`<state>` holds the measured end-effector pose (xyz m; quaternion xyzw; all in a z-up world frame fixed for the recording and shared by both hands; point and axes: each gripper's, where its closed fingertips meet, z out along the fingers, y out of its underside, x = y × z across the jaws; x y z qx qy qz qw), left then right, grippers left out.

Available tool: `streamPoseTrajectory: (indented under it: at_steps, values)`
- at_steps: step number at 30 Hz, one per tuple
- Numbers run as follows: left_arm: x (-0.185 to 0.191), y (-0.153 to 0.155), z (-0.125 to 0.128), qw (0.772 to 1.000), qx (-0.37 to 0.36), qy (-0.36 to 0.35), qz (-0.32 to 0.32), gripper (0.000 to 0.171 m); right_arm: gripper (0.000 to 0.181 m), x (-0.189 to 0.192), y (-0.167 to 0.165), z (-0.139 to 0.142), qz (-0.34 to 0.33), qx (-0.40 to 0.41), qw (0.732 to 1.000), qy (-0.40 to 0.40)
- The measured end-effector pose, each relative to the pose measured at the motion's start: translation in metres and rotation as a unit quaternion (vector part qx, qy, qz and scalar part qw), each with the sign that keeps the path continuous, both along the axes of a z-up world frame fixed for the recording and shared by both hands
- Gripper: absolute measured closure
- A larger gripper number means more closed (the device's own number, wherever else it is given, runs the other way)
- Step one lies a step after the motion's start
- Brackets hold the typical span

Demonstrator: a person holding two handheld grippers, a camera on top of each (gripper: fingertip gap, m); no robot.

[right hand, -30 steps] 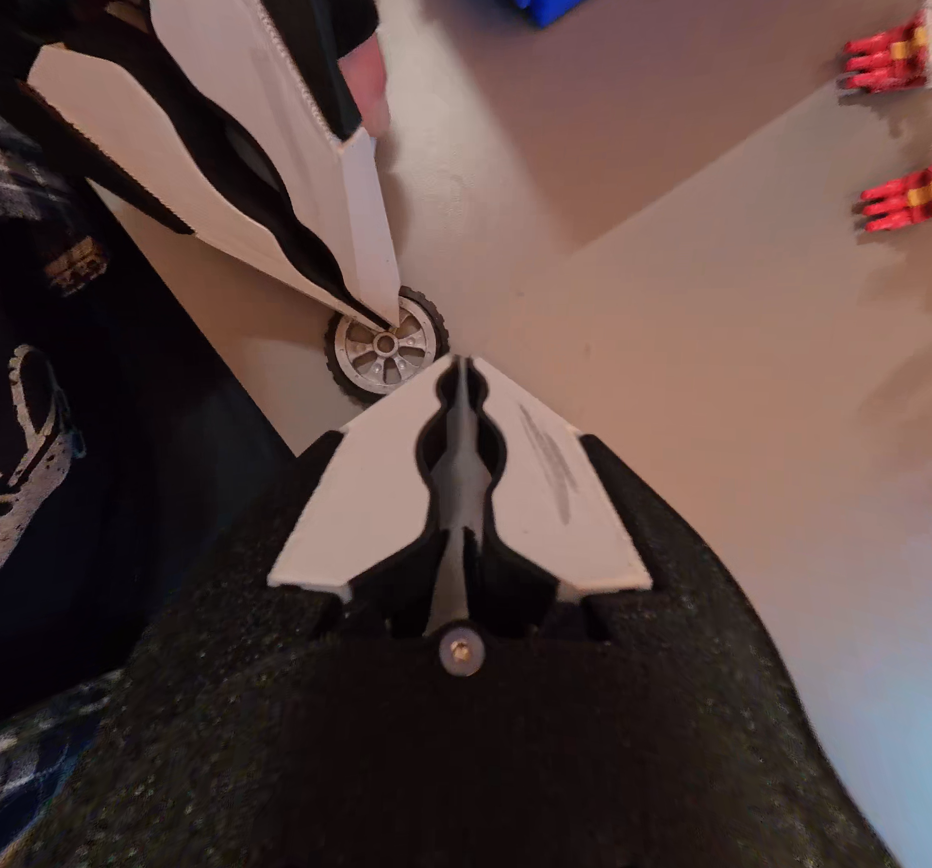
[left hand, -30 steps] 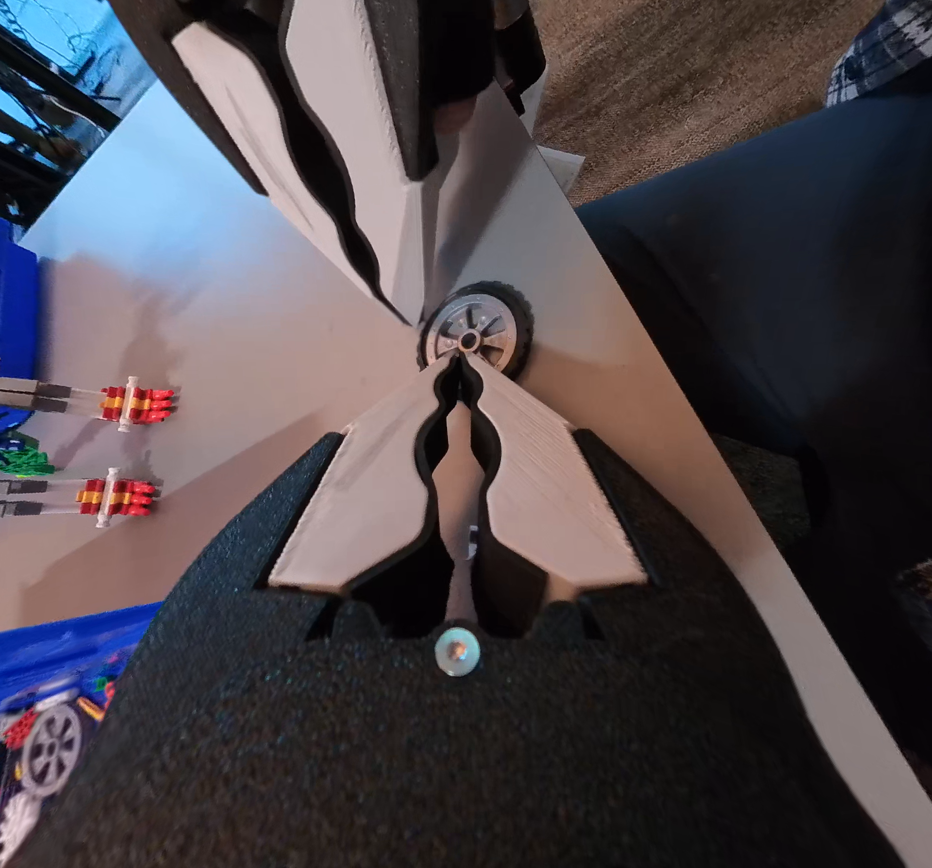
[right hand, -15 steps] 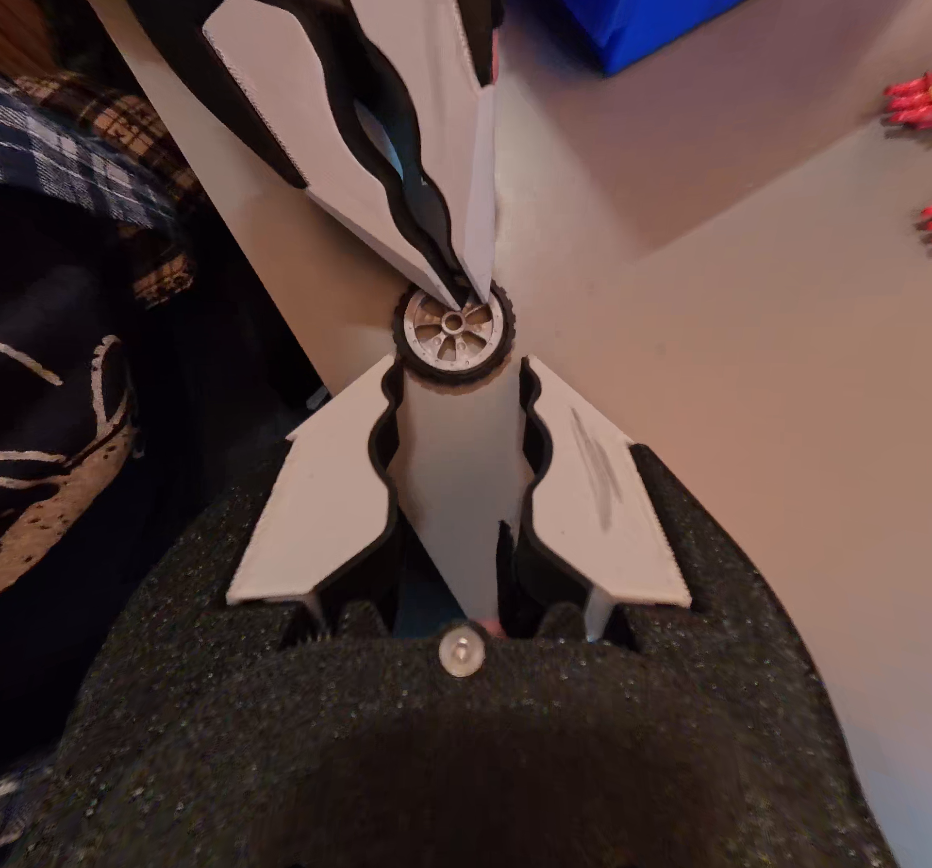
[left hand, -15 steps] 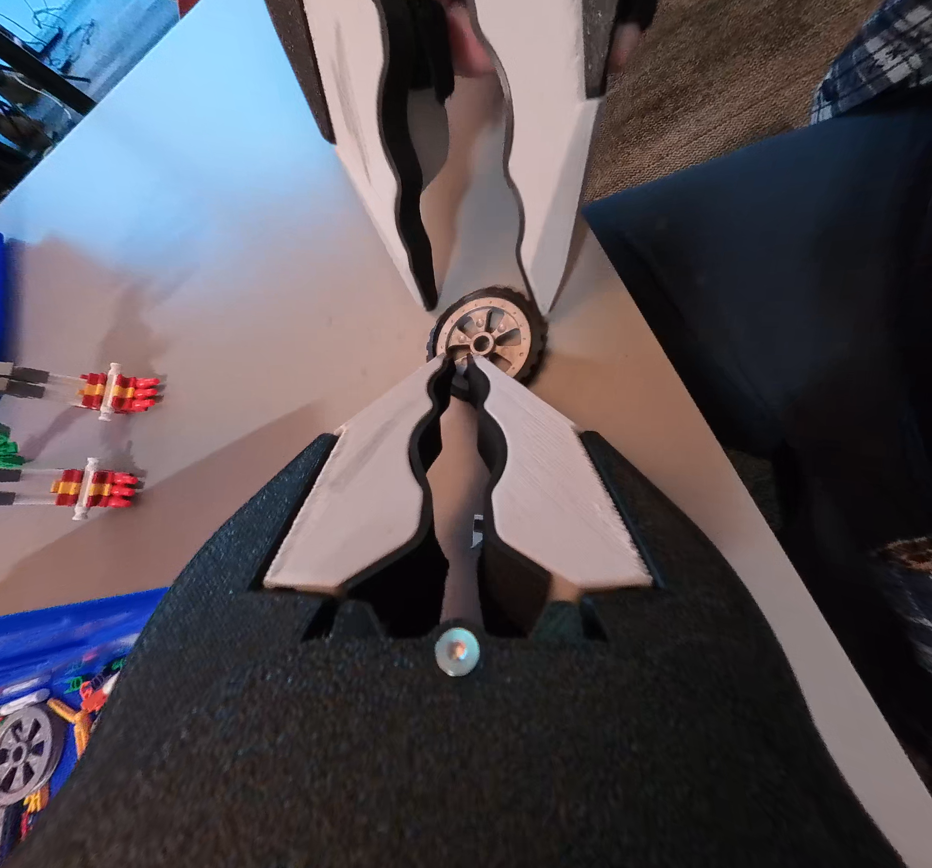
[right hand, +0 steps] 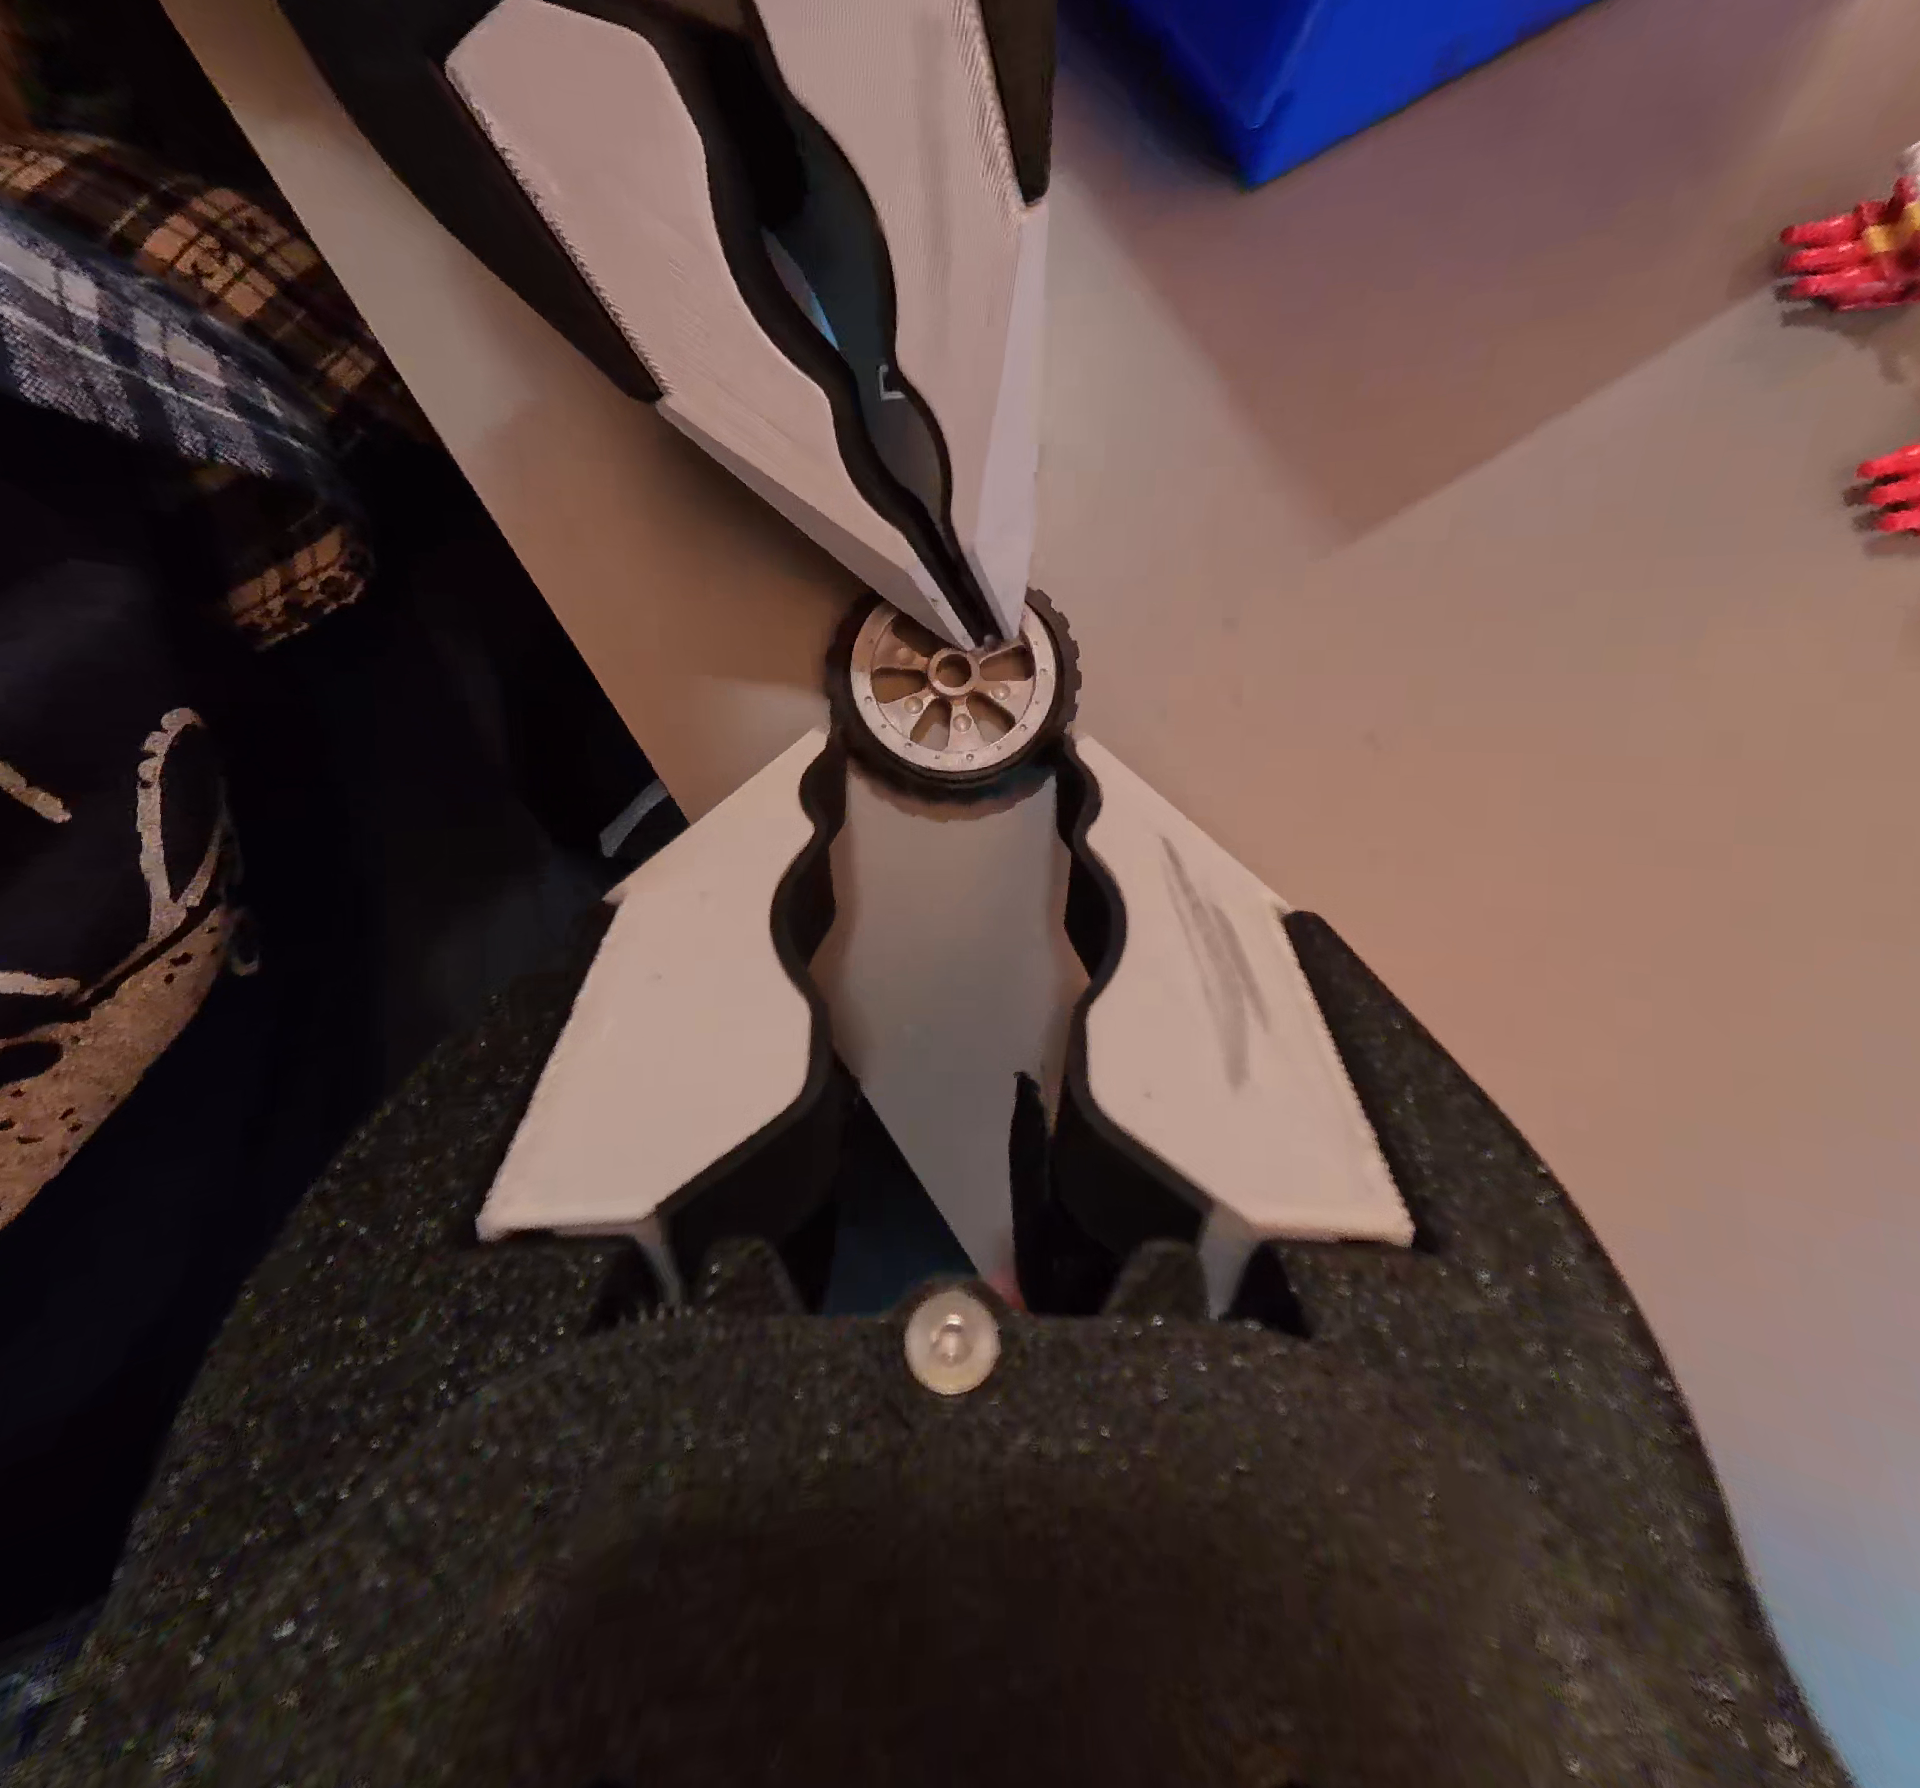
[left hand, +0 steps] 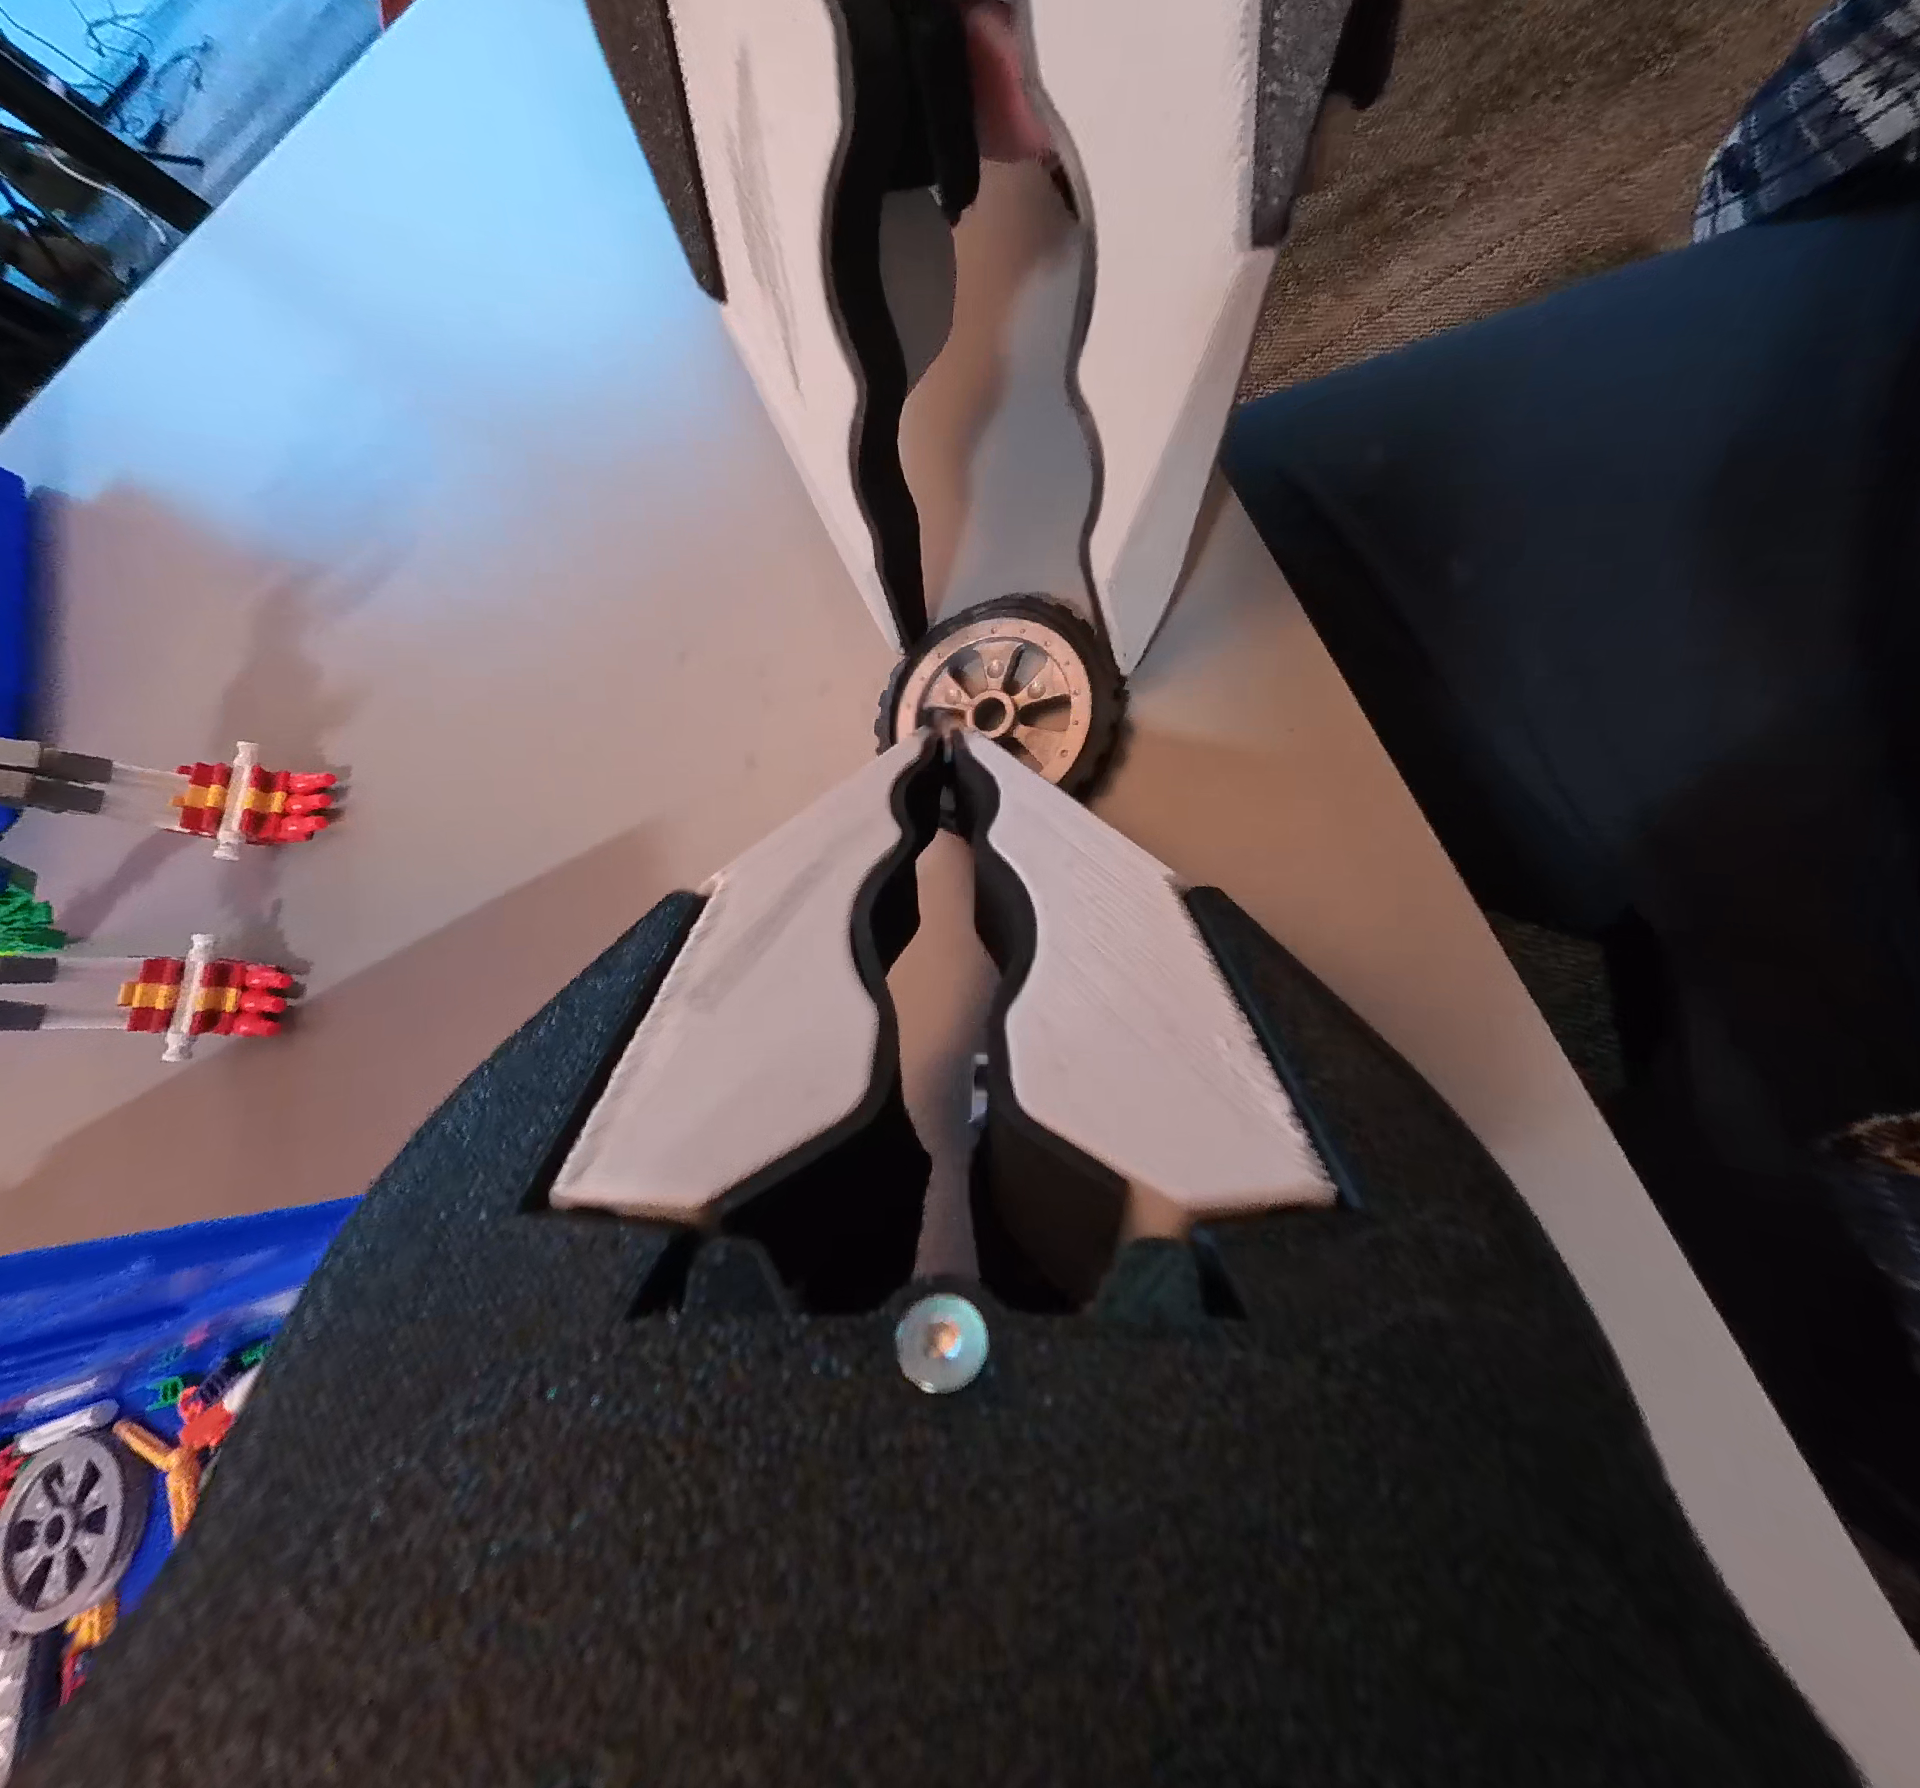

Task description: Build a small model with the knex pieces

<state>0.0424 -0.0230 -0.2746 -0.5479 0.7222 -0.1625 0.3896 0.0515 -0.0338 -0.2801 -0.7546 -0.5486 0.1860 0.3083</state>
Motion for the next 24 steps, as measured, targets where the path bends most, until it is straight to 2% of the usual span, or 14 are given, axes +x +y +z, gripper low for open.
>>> streamPoseTrajectory:
  at_steps: [3, 7, 10, 15, 16, 18, 21, 24]
  values:
    - [-0.004, 0.001, 0.006, 1.0, -0.014, -0.004, 0.011, 0.146, 0.137, 0.0, -0.001, 0.0, -0.013, 0.006, 1.0, 0.009]
    - [-0.014, 0.0, 0.008, 0.998, -0.053, -0.01, 0.024, 0.128, 0.136, 0.003, -0.004, 0.0, -0.008, 0.014, 1.0, 0.011]
    - [-0.013, -0.004, 0.005, 0.996, -0.083, -0.006, 0.019, 0.126, 0.136, -0.001, -0.007, 0.0, 0.003, 0.014, 1.0, 0.013]
    - [-0.014, -0.006, 0.002, 0.996, -0.087, 0.0, 0.014, 0.126, 0.136, -0.008, -0.008, 0.0, 0.016, 0.019, 1.0, 0.017]
    - [-0.014, -0.006, 0.003, 0.996, -0.09, -0.002, 0.015, 0.126, 0.14, -0.01, -0.009, 0.0, 0.018, 0.016, 1.0, 0.02]
    - [-0.015, -0.005, 0.006, 0.996, -0.09, -0.009, 0.016, 0.126, 0.148, -0.01, -0.008, 0.0, 0.018, 0.017, 0.999, 0.022]
    - [-0.02, -0.007, 0.016, 0.994, -0.106, -0.019, 0.016, 0.123, 0.148, -0.01, -0.008, 0.0, 0.021, 0.019, 0.999, 0.018]
    - [-0.025, -0.015, 0.015, 0.992, -0.125, -0.009, 0.007, 0.121, 0.148, -0.009, -0.008, 0.0, 0.022, 0.018, 0.999, 0.019]
